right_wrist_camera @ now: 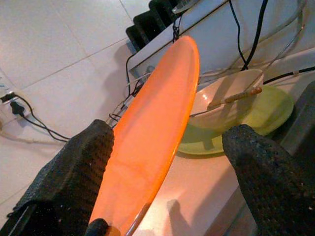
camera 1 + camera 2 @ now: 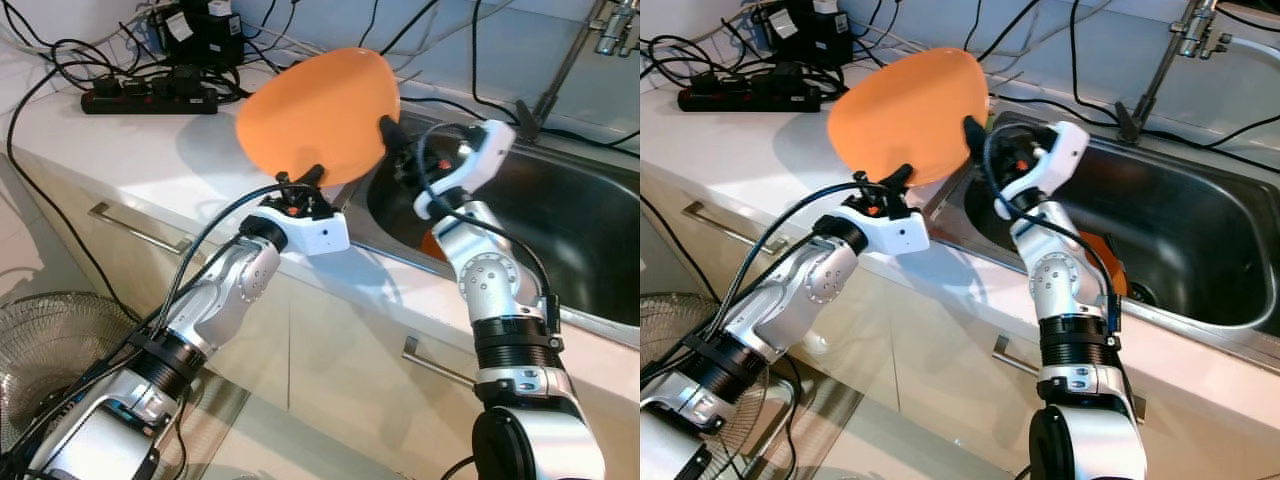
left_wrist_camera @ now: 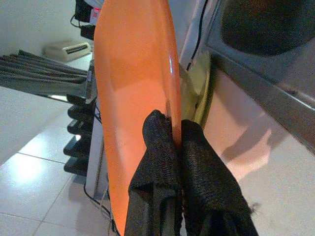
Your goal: Kitchen organization
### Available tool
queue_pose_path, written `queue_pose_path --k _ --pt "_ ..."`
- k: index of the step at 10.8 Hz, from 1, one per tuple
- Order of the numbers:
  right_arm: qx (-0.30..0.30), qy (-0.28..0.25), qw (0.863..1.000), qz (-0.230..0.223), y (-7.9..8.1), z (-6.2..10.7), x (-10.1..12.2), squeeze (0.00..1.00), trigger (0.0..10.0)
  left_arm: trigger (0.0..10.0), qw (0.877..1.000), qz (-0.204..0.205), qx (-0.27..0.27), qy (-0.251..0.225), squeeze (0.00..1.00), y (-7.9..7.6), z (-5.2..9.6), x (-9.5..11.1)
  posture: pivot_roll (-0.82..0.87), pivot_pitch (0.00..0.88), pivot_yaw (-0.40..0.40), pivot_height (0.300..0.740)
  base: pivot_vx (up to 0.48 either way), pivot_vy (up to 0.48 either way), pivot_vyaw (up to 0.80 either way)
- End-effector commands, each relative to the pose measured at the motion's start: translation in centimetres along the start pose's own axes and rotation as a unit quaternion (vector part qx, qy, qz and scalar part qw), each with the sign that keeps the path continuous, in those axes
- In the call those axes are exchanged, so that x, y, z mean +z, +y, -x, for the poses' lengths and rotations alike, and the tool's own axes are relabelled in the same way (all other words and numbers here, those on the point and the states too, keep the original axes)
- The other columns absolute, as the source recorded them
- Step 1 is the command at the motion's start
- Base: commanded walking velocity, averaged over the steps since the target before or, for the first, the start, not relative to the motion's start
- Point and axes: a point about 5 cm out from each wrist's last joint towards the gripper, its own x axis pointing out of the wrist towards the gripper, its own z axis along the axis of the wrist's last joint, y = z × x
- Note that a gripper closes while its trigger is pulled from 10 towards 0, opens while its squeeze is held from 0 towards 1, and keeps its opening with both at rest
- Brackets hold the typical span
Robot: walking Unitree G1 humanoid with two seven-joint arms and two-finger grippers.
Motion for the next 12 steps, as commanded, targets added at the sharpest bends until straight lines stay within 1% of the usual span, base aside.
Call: queue_pose_path --k 1,6,7,8,9,12 --pt "0.012 -0.002 1.000 -0.004 0.41 -0.01 0.25 0.00 10.0 10.0 0.999 -0.013 0.022 -0.025 0.00 1.42 -0.62 0.96 0.22 0.003 -0.040 0.725 0.000 0.000 0.00" --pt "0.009 0.006 1.000 -0.009 0.43 0.02 -0.20 0.00 10.0 10.0 0.999 -0.005 0.033 -0.043 0.00 1.60 -0.57 1.33 0.22 0.000 -0.042 0.725 0.000 0.000 0.00" --pt "0.009 0.005 1.000 -0.010 0.45 0.02 -0.17 0.00 6.2 10.0 0.998 -0.003 0.033 -0.044 0.00 1.60 -0.56 1.33 0.22 0.000 -0.043 0.725 0.000 0.000 0.00" --pt "0.009 0.005 1.000 -0.010 0.47 0.02 -0.16 0.00 1.2 10.0 0.999 -0.002 0.033 -0.044 0.00 1.56 -0.55 1.33 0.22 0.000 -0.043 0.725 0.000 0.000 0.00" --pt "0.010 0.004 1.000 -0.011 0.48 0.02 -0.11 0.00 0.0 10.0 0.999 -0.001 0.032 -0.044 0.00 1.55 -0.56 1.34 0.22 0.003 -0.045 0.725 0.000 0.000 0.00" --pt "0.011 0.006 1.000 -0.017 0.54 0.03 -0.23 0.00 0.0 10.0 0.999 0.000 0.031 -0.041 0.00 1.42 -0.52 1.24 0.22 0.008 -0.046 0.725 0.000 0.000 0.00"
